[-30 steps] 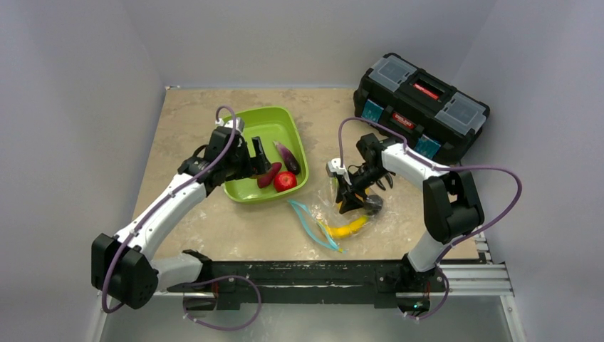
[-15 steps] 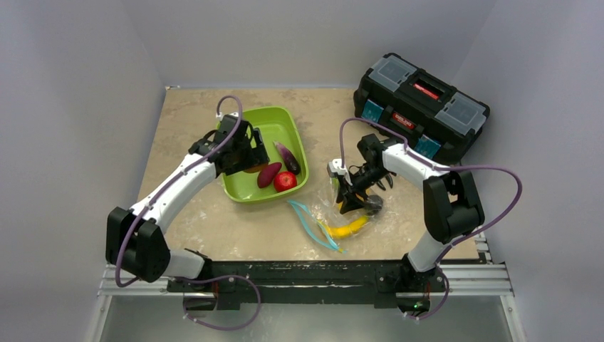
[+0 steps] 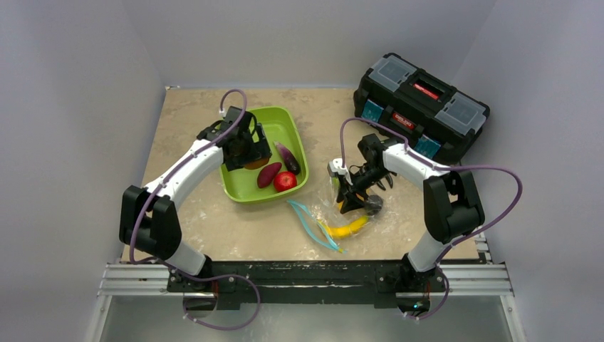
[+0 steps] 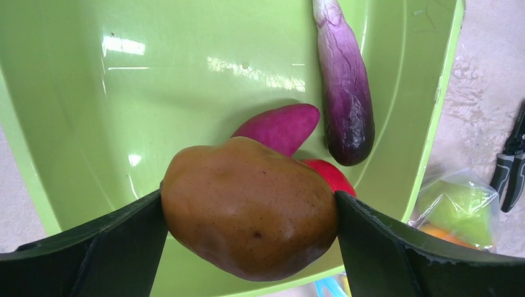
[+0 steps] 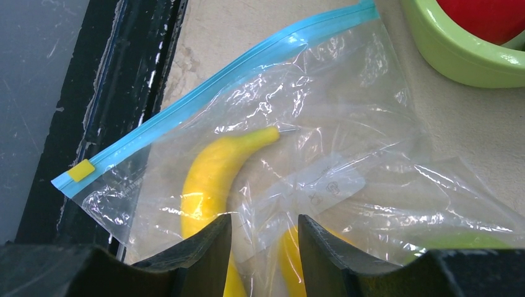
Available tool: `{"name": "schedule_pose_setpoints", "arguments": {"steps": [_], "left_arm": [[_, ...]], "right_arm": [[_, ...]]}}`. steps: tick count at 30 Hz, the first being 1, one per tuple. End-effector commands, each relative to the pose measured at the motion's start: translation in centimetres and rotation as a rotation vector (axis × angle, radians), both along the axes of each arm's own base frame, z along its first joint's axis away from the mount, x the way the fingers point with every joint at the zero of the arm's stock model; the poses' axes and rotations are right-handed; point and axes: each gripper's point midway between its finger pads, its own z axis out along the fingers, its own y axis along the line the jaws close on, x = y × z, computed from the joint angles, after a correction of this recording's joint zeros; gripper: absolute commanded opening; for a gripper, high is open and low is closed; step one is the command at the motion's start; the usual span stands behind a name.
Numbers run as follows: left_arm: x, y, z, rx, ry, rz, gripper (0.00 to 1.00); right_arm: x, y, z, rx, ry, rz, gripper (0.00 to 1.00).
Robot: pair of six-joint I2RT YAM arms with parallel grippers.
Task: Open the zip-top bag and remove the fake food
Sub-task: Place the fake vegetable in the bin.
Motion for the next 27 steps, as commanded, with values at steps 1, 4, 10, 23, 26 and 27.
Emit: {"name": "schedule_pose_setpoints", "arguments": {"steps": [1,4,10,23,26,27], "left_arm": [[0.79,-0.08,1.48,-0.022,-0.024,0.006,0.99],[0.70,0.14,1.44,-0.019,-0.020,0.008,1.00],[0.51,0.21,1.57,-0.022,-0.020,0.001,1.00],[0.13,0.23,1.85,-0.026,-0.017,-0.004,1.00],[0.06,0.05,1.93,-0.032,-0.019,-0.019,1.00],[0.03,0.04,1.85,-0.031,-0.016,-0.022,1.00]], "right_arm": [[0.04,0.33,1.14,0.048,-0.034,0.007,0.44],[0.03,0.32,1.18,0.048,-0.034,0.008,0.44],[0.01,0.30,1.13,0.047,-0.035,0.009,0.44],[-0.18,0.20,1.22,0.051,-0.040,0.011,0.44],[-0.21,0.17,1.22,0.052,-0.044,0.011,0.44],[-0.21,0.19,1.26,0.053,-0.046,0.012,0.44]]}}
